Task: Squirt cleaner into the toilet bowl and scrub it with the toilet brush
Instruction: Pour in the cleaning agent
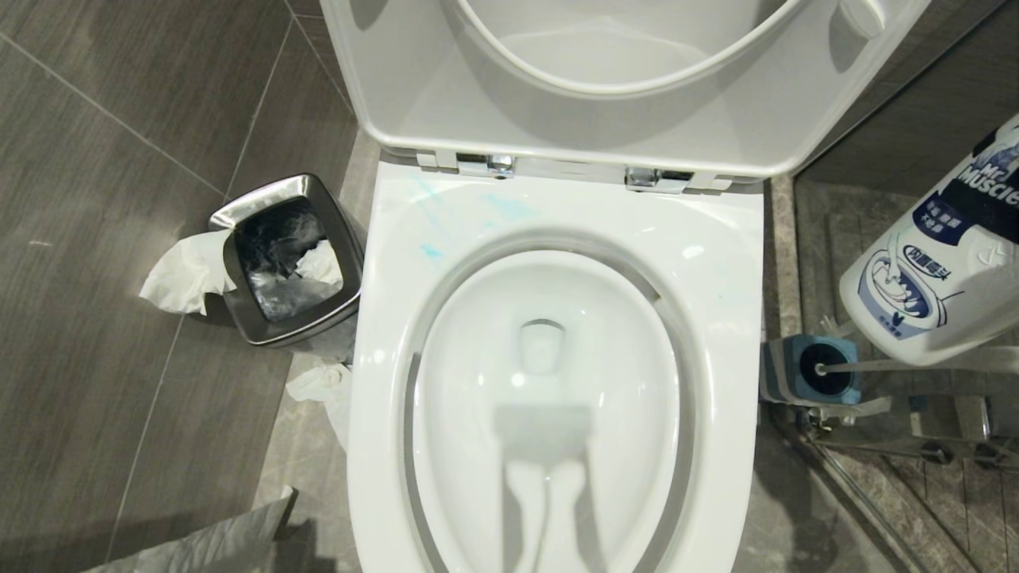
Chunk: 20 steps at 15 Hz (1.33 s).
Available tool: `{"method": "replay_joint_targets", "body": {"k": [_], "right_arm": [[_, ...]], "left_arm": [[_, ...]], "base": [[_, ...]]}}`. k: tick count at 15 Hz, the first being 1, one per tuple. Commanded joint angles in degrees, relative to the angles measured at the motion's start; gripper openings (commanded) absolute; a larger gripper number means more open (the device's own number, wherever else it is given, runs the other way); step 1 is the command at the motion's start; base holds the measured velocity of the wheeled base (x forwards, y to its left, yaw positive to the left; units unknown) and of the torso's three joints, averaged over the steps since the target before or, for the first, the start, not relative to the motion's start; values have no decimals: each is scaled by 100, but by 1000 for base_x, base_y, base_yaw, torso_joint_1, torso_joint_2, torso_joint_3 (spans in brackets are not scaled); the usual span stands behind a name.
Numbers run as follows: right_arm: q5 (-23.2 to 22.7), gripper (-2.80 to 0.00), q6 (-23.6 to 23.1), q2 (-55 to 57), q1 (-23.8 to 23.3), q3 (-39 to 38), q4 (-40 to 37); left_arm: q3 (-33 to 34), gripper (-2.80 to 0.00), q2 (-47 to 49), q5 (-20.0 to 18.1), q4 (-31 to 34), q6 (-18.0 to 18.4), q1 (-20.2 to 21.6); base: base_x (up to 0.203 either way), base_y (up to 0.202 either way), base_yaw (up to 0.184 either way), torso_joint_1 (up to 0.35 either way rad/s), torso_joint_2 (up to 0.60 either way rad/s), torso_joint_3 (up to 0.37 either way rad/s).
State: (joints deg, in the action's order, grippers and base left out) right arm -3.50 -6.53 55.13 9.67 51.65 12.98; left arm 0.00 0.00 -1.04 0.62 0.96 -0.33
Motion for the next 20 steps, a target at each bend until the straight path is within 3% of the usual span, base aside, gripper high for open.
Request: {"method": "replay_joint_targets", "body": {"k": [1, 8, 20], "right_arm": [[18, -280, -75, 9, 0, 18, -67], [457, -280, -234, 105, 0, 47, -129], [447, -280, -375, 112, 9, -15, -120]], "left_arm": [[6, -280, 0, -1, -1, 0, -2], [0, -280, 8, -1, 5, 27, -11], [0, -280, 9, 52, -1, -44, -9]], "base": [[0, 0, 0, 0, 0, 0], [0, 0, 0, 0, 0, 0], [0, 0, 0, 1, 2, 156]]}}
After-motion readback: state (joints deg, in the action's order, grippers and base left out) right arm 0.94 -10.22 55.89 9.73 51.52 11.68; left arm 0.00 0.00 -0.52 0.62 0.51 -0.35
